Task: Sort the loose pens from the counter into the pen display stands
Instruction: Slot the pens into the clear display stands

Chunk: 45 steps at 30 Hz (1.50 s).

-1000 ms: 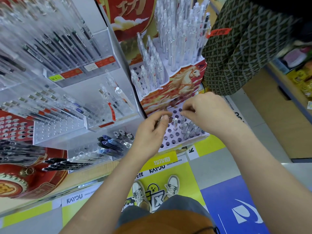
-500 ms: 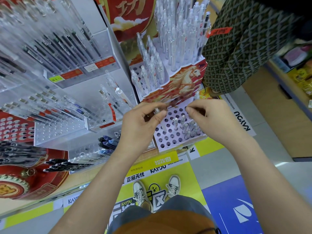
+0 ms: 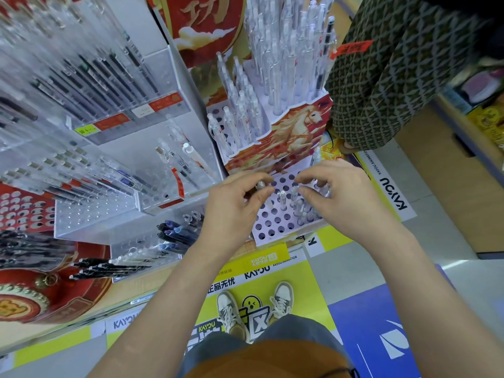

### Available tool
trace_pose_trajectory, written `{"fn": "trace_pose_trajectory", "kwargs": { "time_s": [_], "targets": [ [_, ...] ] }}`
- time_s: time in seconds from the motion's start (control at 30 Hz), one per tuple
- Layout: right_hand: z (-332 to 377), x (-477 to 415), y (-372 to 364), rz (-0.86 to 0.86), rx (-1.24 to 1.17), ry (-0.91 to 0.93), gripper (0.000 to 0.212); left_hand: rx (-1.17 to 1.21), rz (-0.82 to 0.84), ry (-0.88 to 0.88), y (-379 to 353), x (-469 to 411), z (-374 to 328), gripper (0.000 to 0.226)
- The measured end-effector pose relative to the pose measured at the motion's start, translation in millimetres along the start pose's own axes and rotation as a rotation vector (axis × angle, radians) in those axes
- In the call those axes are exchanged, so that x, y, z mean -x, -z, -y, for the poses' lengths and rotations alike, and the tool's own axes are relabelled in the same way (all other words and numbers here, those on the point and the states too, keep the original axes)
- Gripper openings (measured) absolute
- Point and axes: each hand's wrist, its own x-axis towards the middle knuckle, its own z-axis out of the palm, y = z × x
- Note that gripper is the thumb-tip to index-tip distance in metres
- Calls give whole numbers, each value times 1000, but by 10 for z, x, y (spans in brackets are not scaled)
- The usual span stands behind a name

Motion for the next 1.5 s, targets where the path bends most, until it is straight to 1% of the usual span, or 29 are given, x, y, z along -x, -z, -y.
{"fn": "trace_pose_trajectory", "kwargs": {
  "time_s": [0.1,0.2,0.33,0.43,0.5,0.6,0.77,0.87,1.03,1.17,1.3,1.37,1.5],
  "targets": [
    [37,-41,-43,-1,41,78,17,29,-14,15,-13,-5,10,17],
    [94,-96,-98,47,47,118,20,21,4,-39,-19,7,-4,19],
    [108,-140,-116,91,101,119,17,4,-30,-74,-20,68,16,22],
    [80,-172,-124,138,105,145,13,25,-56,-48,-24,84,29,21],
    [64,-198,-135,175,118,158,12,28,-53,-44,-24,73,24,20],
    [41,-226,-138,183,114,177,11,-14,-29,-82,-33,75,18,20],
    [35,-229,-115,180,72,145,7,-69,-25,-98,-49,158,63,20],
    [53,-240,-89,206,66,120,8,-71,-9,-66,-86,174,117,22],
    [77,-271,-61,238,97,98,11,-156,142,-70,-211,146,204,27],
    [107,-281,-59,256,99,83,8,-243,106,-84,-233,129,200,28],
    [129,-282,-34,270,128,71,9,-388,63,-151,-310,92,201,21],
    [134,-266,-16,267,129,54,10,-400,63,-144,-324,77,210,20],
    [176,-244,-4,265,103,39,11,-333,94,-56,-284,26,184,20]
  ]
}}
